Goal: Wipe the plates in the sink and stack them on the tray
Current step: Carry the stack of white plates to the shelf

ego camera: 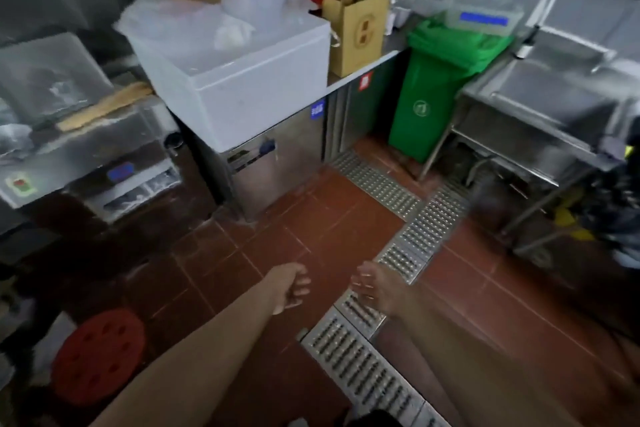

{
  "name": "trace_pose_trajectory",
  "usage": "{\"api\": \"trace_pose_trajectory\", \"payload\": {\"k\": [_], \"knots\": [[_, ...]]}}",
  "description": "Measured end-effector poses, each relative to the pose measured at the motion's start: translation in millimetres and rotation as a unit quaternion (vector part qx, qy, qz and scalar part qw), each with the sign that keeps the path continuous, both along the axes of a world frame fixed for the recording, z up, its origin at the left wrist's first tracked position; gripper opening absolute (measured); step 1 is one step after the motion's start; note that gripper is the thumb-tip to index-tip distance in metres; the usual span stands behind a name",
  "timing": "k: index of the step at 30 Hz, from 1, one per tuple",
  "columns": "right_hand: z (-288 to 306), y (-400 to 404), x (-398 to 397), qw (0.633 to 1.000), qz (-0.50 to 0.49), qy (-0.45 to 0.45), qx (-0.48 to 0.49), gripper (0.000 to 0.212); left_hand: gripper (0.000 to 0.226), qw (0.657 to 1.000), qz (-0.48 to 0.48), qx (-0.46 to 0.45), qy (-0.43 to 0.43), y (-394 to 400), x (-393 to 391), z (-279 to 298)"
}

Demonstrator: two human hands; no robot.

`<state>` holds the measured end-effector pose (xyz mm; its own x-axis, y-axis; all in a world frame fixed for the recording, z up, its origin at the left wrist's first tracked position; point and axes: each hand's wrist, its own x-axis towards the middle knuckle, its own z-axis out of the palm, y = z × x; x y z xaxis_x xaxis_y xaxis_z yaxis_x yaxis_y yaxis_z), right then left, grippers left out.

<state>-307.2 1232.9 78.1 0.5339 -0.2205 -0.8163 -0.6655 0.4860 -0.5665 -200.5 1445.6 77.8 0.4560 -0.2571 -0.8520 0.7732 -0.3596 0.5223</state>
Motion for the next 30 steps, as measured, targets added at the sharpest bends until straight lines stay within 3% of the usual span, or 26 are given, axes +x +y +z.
{"api": "trace_pose_trajectory", "payload": {"k": [7, 18, 30], "knots": [[-1, -143, -3, 0.988, -0.153, -0.004, 0.000, 0.015, 0.015, 0.994, -0.106, -0.027, 0.002, -174, 50, -1], [-7, -388, 17, 0.974, -0.225, -0.008, -0.003, 0.018, 0.020, 0.978, -0.203, -0.036, 0.008, -448, 105, 14], [1, -586, 87, 0.947, -0.320, -0.017, 0.004, 0.021, 0.018, 0.951, -0.305, -0.041, 0.011, -690, 197, 9]]}}
